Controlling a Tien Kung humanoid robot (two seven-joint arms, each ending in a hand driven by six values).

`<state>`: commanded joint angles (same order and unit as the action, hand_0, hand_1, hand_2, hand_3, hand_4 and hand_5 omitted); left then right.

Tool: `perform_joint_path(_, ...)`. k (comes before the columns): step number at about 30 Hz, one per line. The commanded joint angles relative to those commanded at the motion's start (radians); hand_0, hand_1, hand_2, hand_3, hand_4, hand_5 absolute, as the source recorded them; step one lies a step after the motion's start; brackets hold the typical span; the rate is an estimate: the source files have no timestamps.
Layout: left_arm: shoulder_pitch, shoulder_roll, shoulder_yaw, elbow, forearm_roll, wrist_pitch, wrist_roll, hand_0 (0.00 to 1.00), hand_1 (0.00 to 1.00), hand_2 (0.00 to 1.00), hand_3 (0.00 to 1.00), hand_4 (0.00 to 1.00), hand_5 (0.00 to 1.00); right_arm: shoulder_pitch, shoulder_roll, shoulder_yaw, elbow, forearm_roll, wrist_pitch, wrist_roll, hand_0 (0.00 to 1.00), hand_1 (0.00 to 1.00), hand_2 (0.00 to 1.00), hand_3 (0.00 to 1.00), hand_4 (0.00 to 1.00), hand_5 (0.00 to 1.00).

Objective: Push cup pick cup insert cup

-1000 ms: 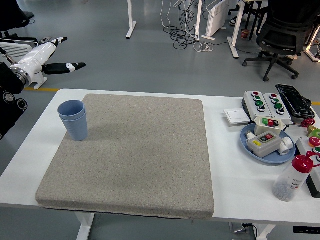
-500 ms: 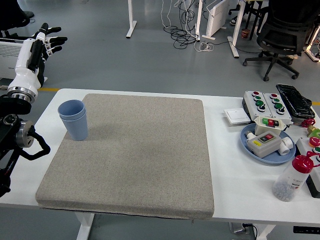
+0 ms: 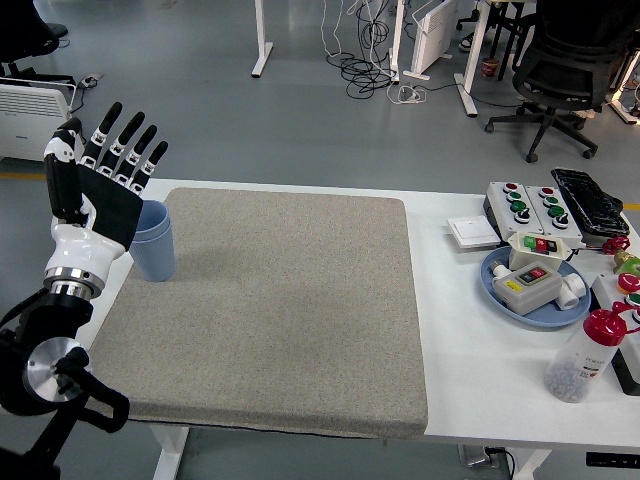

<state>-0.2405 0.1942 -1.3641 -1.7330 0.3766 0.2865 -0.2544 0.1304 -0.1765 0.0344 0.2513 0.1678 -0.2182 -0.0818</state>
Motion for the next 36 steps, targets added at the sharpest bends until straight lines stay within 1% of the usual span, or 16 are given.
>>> perform_joint_path(2, 0.066, 0.003, -0.001, -0.023, -0.004, 0.008, -0.046, 0.788, 0.787, 0.752, 0.769, 0.521, 0.998, 0.000, -0.001, 0.002, -0.001, -0.004, 0.000, -0.001, 0.747, 0.684, 0.678, 0.567, 0.093, 0.490)
perform_joint_path(3, 0.103, 0.017, -0.002, -0.032, -0.024, 0.012, -0.075, 0.788, 0.787, 0.752, 0.769, 0.521, 0.998, 0.001, -0.002, 0.004, -0.001, -0.008, 0.000, -0.001, 0.747, 0.684, 0.678, 0.567, 0.093, 0.490)
perform_joint_path(4, 0.122, 0.020, -0.003, -0.034, -0.029, 0.012, -0.086, 0.788, 0.787, 0.752, 0.769, 0.521, 0.998, 0.001, -0.002, 0.004, -0.002, -0.009, 0.000, -0.001, 0.747, 0.684, 0.678, 0.567, 0.093, 0.490)
perform_joint_path(6, 0.160, 0.039, -0.007, -0.034, -0.062, 0.008, -0.114, 0.788, 0.787, 0.752, 0.769, 0.521, 0.998, 0.003, -0.003, 0.008, -0.002, -0.016, 0.001, -0.003, 0.747, 0.684, 0.678, 0.567, 0.093, 0.490)
perform_joint_path(8, 0.193, 0.045, -0.018, -0.026, -0.092, -0.002, -0.129, 0.785, 0.785, 0.753, 0.773, 0.520, 0.998, 0.005, -0.004, 0.013, -0.002, -0.026, 0.001, -0.005, 0.747, 0.685, 0.678, 0.567, 0.093, 0.491)
perform_joint_path(9, 0.200, 0.046, -0.021, -0.023, -0.100, -0.004, -0.132, 0.785, 0.785, 0.753, 0.773, 0.520, 0.998, 0.005, -0.004, 0.014, -0.002, -0.028, 0.001, -0.006, 0.747, 0.685, 0.678, 0.567, 0.093, 0.491)
perform_joint_path(12, 0.237, 0.031, -0.048, 0.016, -0.104, -0.016, -0.121, 0.785, 0.785, 0.753, 0.773, 0.520, 0.998, 0.009, -0.004, 0.015, -0.003, -0.031, 0.001, -0.006, 0.747, 0.685, 0.678, 0.567, 0.093, 0.491)
perform_joint_path(13, 0.241, 0.029, -0.051, 0.022, -0.103, -0.018, -0.119, 0.785, 0.785, 0.753, 0.773, 0.520, 0.998, 0.010, -0.004, 0.015, -0.003, -0.031, 0.001, -0.006, 0.747, 0.685, 0.678, 0.567, 0.093, 0.491)
perform_joint_path(15, 0.262, 0.020, -0.078, 0.064, -0.130, -0.028, -0.094, 0.786, 0.782, 0.755, 0.771, 0.518, 0.998, 0.012, -0.004, 0.015, -0.003, -0.033, 0.001, -0.006, 0.747, 0.684, 0.678, 0.567, 0.093, 0.490)
perform_joint_path(18, 0.279, 0.015, -0.103, 0.101, -0.171, -0.035, -0.075, 0.786, 0.782, 0.755, 0.771, 0.518, 0.998, 0.014, -0.003, 0.015, -0.003, -0.032, 0.001, -0.006, 0.747, 0.684, 0.678, 0.567, 0.093, 0.490)
perform_joint_path(19, 0.282, 0.014, -0.106, 0.105, -0.176, -0.036, -0.073, 0.786, 0.782, 0.755, 0.771, 0.518, 0.998, 0.015, -0.003, 0.016, -0.003, -0.032, 0.001, -0.006, 0.747, 0.684, 0.678, 0.567, 0.093, 0.490)
perform_joint_path(26, 0.267, 0.004, -0.114, 0.144, -0.185, -0.039, -0.064, 0.786, 0.781, 0.759, 0.771, 0.515, 0.998, 0.018, -0.003, 0.021, -0.003, -0.044, 0.001, -0.010, 0.746, 0.684, 0.677, 0.566, 0.093, 0.490)
perform_joint_path(30, 0.266, -0.001, -0.116, 0.157, -0.183, -0.041, -0.059, 0.786, 0.781, 0.759, 0.771, 0.515, 0.998, 0.018, -0.003, 0.020, -0.003, -0.042, 0.001, -0.009, 0.746, 0.684, 0.677, 0.566, 0.093, 0.490)
perform_joint_path(36, 0.259, -0.003, -0.123, 0.163, -0.185, -0.039, -0.066, 0.785, 0.782, 0.762, 0.771, 0.514, 0.998, 0.021, -0.004, 0.016, -0.003, -0.036, 0.001, -0.006, 0.746, 0.684, 0.677, 0.566, 0.092, 0.494)
